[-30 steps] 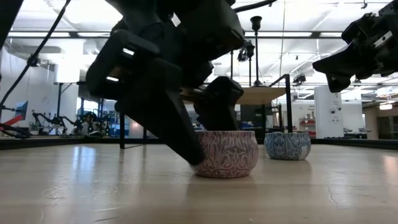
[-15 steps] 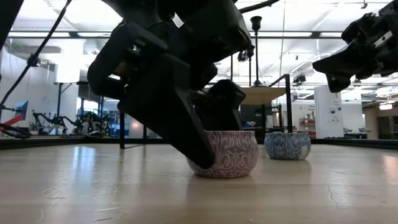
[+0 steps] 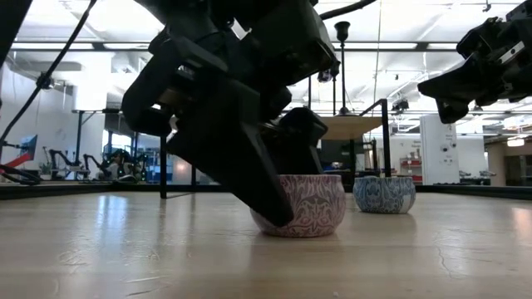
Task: Pick & Place candle stick holders
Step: Put the pink scented candle on the shelf
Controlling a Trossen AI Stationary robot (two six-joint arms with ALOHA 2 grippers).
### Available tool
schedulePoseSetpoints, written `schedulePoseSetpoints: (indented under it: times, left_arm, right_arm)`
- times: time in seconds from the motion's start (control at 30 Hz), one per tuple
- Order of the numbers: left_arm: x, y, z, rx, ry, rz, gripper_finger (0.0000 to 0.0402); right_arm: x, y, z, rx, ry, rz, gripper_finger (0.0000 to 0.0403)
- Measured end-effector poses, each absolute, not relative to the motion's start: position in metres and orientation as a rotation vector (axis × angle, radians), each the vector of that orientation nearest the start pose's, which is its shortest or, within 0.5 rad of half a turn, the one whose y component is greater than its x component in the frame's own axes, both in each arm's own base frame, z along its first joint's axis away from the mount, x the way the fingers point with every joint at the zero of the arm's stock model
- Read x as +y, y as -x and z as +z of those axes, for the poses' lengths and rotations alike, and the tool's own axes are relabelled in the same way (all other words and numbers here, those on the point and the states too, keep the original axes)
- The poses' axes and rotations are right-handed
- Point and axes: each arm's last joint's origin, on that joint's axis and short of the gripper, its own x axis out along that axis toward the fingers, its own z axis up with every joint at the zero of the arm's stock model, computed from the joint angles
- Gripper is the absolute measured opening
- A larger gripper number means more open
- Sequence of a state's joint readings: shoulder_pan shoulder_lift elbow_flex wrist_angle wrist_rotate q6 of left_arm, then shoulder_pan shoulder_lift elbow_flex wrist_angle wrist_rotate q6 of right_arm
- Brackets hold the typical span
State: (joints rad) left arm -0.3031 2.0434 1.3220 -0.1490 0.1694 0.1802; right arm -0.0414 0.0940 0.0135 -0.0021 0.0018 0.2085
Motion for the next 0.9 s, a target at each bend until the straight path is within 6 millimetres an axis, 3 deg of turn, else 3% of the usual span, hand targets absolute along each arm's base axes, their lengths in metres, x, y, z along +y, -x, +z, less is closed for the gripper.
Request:
schedulePoseSetpoints:
  times: [0.13, 0.53, 0.9]
  left_arm:
    - [-0.132, -0.405, 0.148, 0.835, -0.227, -0.511, 0.0305]
    - [-0.130, -0.406, 0.151, 0.852, -0.235, -0.489, 0.0305]
    - [-0.114, -0.418, 0.180, 0.900, -0.218, -0.456, 0.0305]
  right_arm:
    - [-0.004, -0.102, 0.160, 0.078, -0.210, -0.052, 0.0009]
    - [-0.004, -0.102, 0.160, 0.077, -0.210, -0.052, 0.0009]
    - [-0.004, -0.102, 0.160, 0.077, -0.210, -0.052, 0.0009]
